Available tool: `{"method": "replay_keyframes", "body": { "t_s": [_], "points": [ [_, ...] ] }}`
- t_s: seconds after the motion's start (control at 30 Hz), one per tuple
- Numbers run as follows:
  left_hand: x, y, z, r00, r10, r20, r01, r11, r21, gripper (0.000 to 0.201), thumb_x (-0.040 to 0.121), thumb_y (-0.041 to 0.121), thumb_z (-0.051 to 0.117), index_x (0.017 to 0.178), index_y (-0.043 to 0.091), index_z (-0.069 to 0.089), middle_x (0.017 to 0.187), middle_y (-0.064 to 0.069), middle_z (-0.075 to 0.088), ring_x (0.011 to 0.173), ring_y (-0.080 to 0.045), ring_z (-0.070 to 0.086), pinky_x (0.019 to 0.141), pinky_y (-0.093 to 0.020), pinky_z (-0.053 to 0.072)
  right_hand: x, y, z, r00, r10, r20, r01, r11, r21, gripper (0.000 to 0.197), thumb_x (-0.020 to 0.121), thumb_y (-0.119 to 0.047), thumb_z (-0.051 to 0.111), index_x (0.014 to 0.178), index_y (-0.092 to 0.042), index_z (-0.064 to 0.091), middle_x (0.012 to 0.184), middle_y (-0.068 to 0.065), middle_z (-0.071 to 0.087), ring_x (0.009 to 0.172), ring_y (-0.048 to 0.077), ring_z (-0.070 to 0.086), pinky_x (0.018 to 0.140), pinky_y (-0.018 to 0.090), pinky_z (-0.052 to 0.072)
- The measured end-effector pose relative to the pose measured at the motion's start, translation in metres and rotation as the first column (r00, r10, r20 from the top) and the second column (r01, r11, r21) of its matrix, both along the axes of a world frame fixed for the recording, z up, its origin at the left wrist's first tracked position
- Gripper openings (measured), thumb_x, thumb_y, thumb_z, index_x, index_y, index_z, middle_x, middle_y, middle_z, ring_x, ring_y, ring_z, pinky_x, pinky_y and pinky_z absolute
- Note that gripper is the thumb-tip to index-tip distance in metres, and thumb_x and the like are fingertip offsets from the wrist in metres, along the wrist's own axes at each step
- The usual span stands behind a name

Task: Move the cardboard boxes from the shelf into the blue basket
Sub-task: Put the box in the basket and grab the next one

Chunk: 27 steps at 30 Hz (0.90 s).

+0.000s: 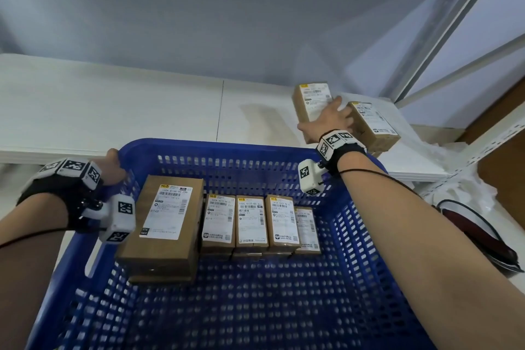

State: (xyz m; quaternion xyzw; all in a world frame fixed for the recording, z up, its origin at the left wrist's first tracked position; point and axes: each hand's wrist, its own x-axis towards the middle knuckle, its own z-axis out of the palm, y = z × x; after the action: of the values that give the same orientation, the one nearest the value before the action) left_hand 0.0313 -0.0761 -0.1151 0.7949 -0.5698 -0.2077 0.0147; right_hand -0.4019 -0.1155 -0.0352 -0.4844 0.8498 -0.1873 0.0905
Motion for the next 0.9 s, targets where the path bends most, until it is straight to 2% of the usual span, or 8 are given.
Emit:
{"method": "replay_keyframes", "body": {
  "t_s": [0.1,0.27,0.33,0.43,0.57,0.67,0.77,0.9],
  "points": [
    [-0.004,0.001,0.005,0.999,0.035,0.034,-0.036,0.998,0.042,0.049,0.088,0.008,0.058,0.130,-0.007,0.039,0.126,-0.031,0.054,0.116,-0.039,0.055,0.095,-0.041,0.043,0.005,0.027,0.006,0.998,0.049,0.036,-0.047,0.998,-0.046,0.118,0.066,-0.046,0.081,0.152,-0.014,0.006,0.148,0.019,0.022,0.136,0.041,0.026,0.109,0.055,0.031],
    [-0.003,-0.001,0.005,0.999,0.049,-0.005,-0.049,0.997,0.055,0.049,0.088,0.011,0.056,0.129,-0.011,0.040,0.125,-0.033,0.053,0.117,-0.042,0.053,0.100,-0.044,0.041,0.006,0.091,-0.024,0.997,-0.028,0.074,0.040,0.984,-0.175,0.111,0.061,-0.057,0.074,0.146,-0.009,0.020,0.134,0.016,0.032,0.123,0.036,0.038,0.103,0.050,0.040],
    [0.023,-0.028,-0.029,0.999,0.005,-0.037,-0.004,1.000,0.018,0.052,0.083,0.021,0.053,0.124,-0.011,0.044,0.120,-0.033,0.057,0.112,-0.043,0.056,0.100,-0.046,0.044,0.006,0.117,-0.046,0.996,-0.051,0.072,0.065,0.977,-0.203,0.110,0.062,-0.057,0.073,0.146,-0.010,0.020,0.132,0.017,0.034,0.119,0.036,0.039,0.104,0.048,0.039],
    [0.057,-0.068,-0.079,1.000,-0.027,-0.006,0.027,0.999,0.024,0.046,0.086,0.021,0.053,0.121,-0.007,0.046,0.119,-0.032,0.058,0.111,-0.043,0.057,0.097,-0.044,0.045,0.003,0.149,-0.078,0.995,-0.093,0.048,0.101,0.974,-0.202,0.108,0.062,-0.056,0.073,0.144,-0.009,0.021,0.126,0.016,0.037,0.113,0.034,0.042,0.100,0.045,0.040],
    [0.016,-0.023,-0.023,0.997,0.074,-0.026,-0.073,0.996,0.048,0.050,0.088,0.022,0.054,0.128,-0.005,0.040,0.127,-0.030,0.052,0.119,-0.042,0.052,0.103,-0.046,0.041,-0.003,0.172,-0.109,0.992,-0.123,0.014,0.123,0.987,-0.105,0.108,0.064,-0.059,0.072,0.143,-0.005,0.023,0.126,0.017,0.037,0.114,0.036,0.043,0.101,0.046,0.040],
    [0.021,-0.026,-0.026,0.994,0.091,-0.063,-0.087,0.995,0.056,0.051,0.088,0.021,0.055,0.128,-0.006,0.038,0.129,-0.030,0.050,0.121,-0.044,0.049,0.105,-0.047,0.038,-0.008,0.174,-0.123,0.990,-0.138,-0.035,0.137,0.990,-0.027,0.108,0.063,-0.064,0.070,0.142,-0.005,0.026,0.127,0.018,0.039,0.117,0.037,0.041,0.100,0.048,0.040],
    [0.003,-0.007,-0.003,0.997,0.071,-0.031,-0.069,0.997,0.041,0.048,0.088,0.006,0.056,0.130,-0.011,0.038,0.128,-0.034,0.051,0.121,-0.045,0.049,0.104,-0.044,0.039,-0.014,0.169,-0.133,0.985,-0.175,-0.006,0.174,0.980,0.092,0.109,0.064,-0.067,0.070,0.143,-0.006,0.025,0.133,0.020,0.036,0.125,0.038,0.037,0.102,0.050,0.037],
    [-0.009,0.002,0.006,0.997,0.079,-0.004,-0.079,0.996,0.039,0.051,0.088,0.004,0.056,0.134,-0.009,0.036,0.130,-0.033,0.051,0.121,-0.044,0.050,0.103,-0.043,0.040,-0.024,0.158,-0.149,0.987,-0.154,0.043,0.139,0.960,0.244,0.112,0.068,-0.066,0.070,0.147,-0.004,0.021,0.144,0.019,0.029,0.134,0.039,0.032,0.104,0.052,0.041]
  ]
}}
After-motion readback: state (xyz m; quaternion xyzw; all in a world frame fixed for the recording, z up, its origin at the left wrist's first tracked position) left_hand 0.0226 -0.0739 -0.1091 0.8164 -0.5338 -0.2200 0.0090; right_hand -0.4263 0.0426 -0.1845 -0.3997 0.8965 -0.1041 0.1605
